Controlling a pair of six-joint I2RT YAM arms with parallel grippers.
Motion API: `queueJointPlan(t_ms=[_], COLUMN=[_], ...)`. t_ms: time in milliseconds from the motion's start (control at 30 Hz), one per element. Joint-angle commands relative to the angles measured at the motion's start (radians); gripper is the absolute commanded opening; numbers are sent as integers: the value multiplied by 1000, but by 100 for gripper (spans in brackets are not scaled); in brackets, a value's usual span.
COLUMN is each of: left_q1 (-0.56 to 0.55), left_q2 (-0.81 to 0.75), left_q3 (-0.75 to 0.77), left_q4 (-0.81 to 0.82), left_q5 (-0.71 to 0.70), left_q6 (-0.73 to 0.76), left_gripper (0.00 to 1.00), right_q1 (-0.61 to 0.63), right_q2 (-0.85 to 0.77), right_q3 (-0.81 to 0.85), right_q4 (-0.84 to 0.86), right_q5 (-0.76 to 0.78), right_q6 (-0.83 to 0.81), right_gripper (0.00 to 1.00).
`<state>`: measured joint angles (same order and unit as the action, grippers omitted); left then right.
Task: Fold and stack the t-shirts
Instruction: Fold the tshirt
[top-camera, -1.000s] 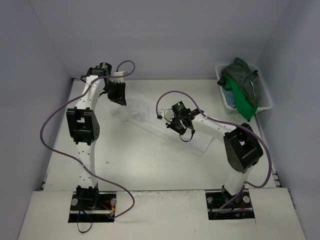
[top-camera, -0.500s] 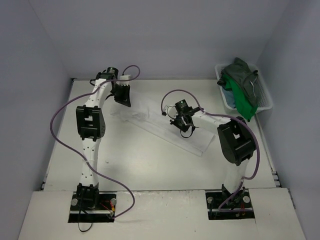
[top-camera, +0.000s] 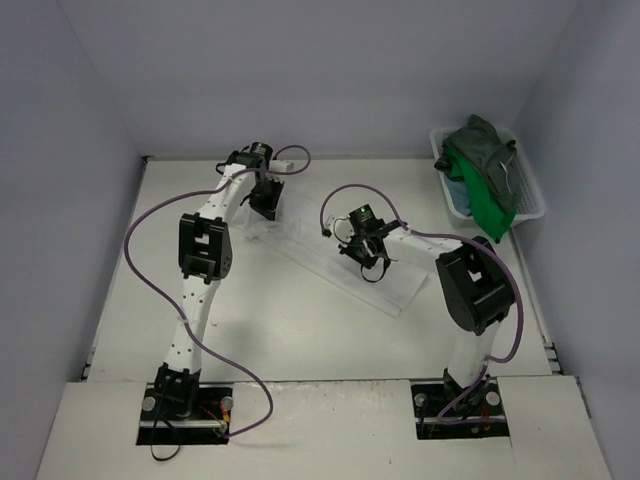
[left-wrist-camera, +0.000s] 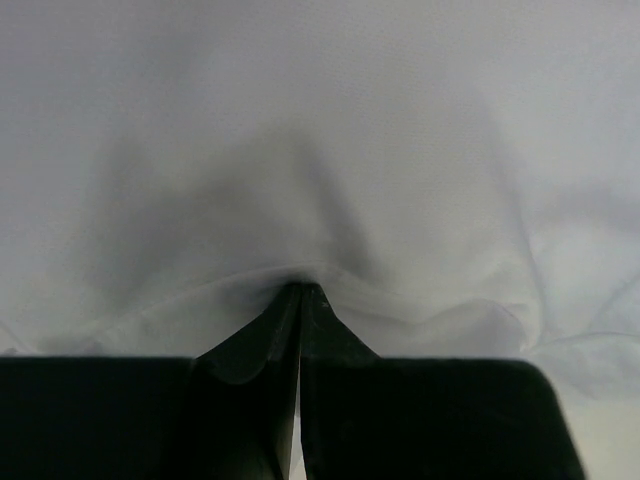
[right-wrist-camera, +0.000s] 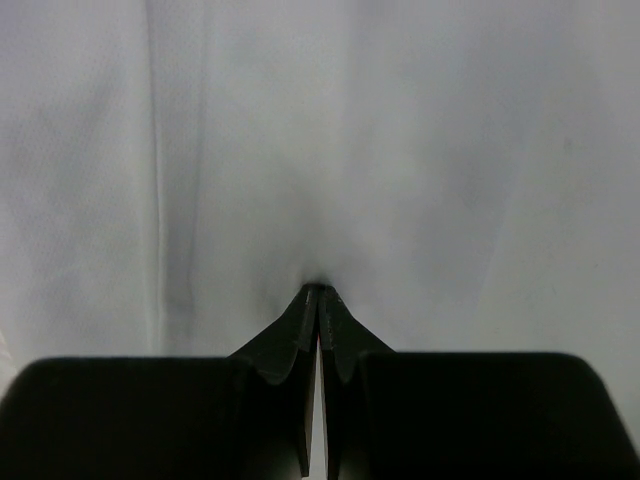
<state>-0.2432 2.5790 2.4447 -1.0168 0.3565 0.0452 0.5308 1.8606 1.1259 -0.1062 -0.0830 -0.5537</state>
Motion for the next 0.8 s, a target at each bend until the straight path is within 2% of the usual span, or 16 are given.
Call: queueJointPlan(t_ms=[0, 167, 267, 433, 567, 600, 633, 700, 733, 767], left_q1=[-54, -85, -88, -126, -163, -168, -172, -183, -186, -191], left_q2=[21, 46, 46, 38, 52, 59, 69, 92, 98, 107], left_q3=[22, 30, 36, 39, 74, 92, 109, 140, 145, 145], left_q4=[-17, -34, -39, -46, -29, -34, -37, -40, -39, -37], left_q5=[-177, -237, -212, -119, -131, -128, -126, -120, -114, -100], left_q6=[41, 53, 53, 99, 130, 130, 127, 125, 127, 131], left_gripper=[0, 0, 0, 0, 4, 7, 17, 30, 40, 43], right_q1=[35, 149, 227, 264, 314, 327, 330, 336, 337, 340], right_q2=[-52, -103, -126, -143, -133, -117, -107, -87, -81, -77], right_q3=[-32, -84, -112, -110, -94, -86, -77, -55, -48, -32], right_q4=[-69, -90, -105, -145, -159, -159, -161, -159, -159, -159], right_q5=[-32, -38, -55, -109, -97, -90, -90, -100, -104, -109], right_q6=[15, 49, 86, 55, 25, 26, 28, 21, 20, 15], right_gripper=[0, 0, 0, 0, 0, 0, 0, 0, 0, 0])
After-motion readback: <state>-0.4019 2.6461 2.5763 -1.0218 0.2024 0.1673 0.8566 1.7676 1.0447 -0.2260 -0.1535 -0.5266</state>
